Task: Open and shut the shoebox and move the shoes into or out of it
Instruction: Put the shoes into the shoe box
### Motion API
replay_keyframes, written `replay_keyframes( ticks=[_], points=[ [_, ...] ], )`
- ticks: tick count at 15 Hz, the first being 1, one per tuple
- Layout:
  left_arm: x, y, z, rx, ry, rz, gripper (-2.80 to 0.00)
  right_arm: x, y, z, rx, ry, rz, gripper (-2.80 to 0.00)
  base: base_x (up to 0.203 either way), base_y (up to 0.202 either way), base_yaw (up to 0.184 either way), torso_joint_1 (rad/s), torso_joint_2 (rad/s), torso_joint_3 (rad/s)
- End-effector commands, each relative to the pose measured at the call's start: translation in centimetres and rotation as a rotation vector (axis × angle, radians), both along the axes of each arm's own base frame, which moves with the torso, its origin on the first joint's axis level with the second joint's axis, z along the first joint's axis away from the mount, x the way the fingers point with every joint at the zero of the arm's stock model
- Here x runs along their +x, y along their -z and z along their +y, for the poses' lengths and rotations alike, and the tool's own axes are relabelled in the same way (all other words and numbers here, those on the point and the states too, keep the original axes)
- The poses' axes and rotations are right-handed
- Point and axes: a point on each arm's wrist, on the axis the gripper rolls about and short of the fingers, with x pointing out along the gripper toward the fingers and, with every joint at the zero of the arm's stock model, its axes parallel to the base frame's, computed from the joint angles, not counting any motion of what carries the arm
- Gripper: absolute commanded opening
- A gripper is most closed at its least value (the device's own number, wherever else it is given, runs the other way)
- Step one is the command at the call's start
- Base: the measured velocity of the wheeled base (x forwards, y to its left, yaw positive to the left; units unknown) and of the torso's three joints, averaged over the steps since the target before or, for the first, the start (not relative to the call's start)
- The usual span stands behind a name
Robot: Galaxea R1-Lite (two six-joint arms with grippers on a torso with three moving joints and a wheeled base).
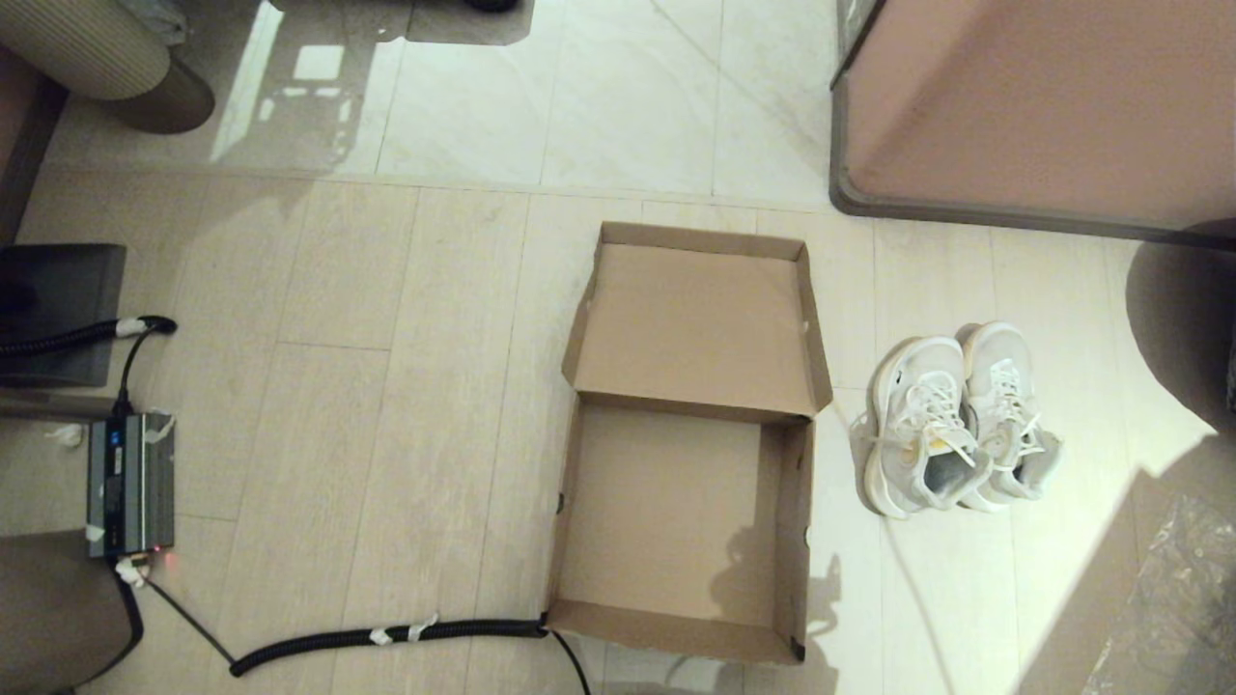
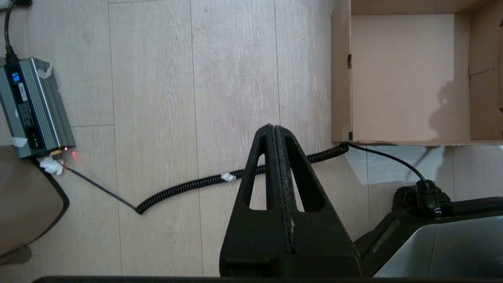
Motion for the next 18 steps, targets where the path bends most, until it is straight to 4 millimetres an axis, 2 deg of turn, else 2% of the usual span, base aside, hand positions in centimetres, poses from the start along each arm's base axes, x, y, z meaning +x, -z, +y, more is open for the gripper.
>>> replay_keyframes(
  ticks=[1,3,4,14,16,18],
  points=[
    [0.1,0.0,0.0,0.001,0.000,0.008,-2.80,0.1,-0.1,0.0,0.001,-0.001,0.022,0.00,0.000,0.000,0.000,0.000,0.00,0.000],
    [0.0,0.0,0.0,0.001,0.001,-0.014,-2.80,-0.1,0.0,0.0,0.002,0.000,-0.006,0.00,0.000,0.000,0.000,0.000,0.00,0.000],
    [0.0,0.0,0.0,0.001,0.001,-0.014,-2.80,-0.1,0.0,0.0,0.002,0.001,-0.006,-2.80,0.000,0.000,0.000,0.000,0.00,0.000],
    [0.0,0.0,0.0,-0.004,0.003,-0.015,-2.80,-0.1,-0.1,0.0,-0.025,0.002,0.014,-2.80,0.000,0.000,0.000,0.000,0.00,0.000],
    [-0.2,-0.3,0.0,-0.006,0.014,-0.022,-2.80,0.3,-1.3,0.0,-0.053,-0.004,0.071,-2.80,0.000,0.000,0.000,0.000,0.00,0.000],
    [-0.3,-1.6,0.0,-0.009,0.014,-0.038,-2.80,1.6,-3.7,0.0,-0.055,-0.001,0.155,-2.80,0.000,0.000,0.000,0.000,0.00,0.000]
  ],
)
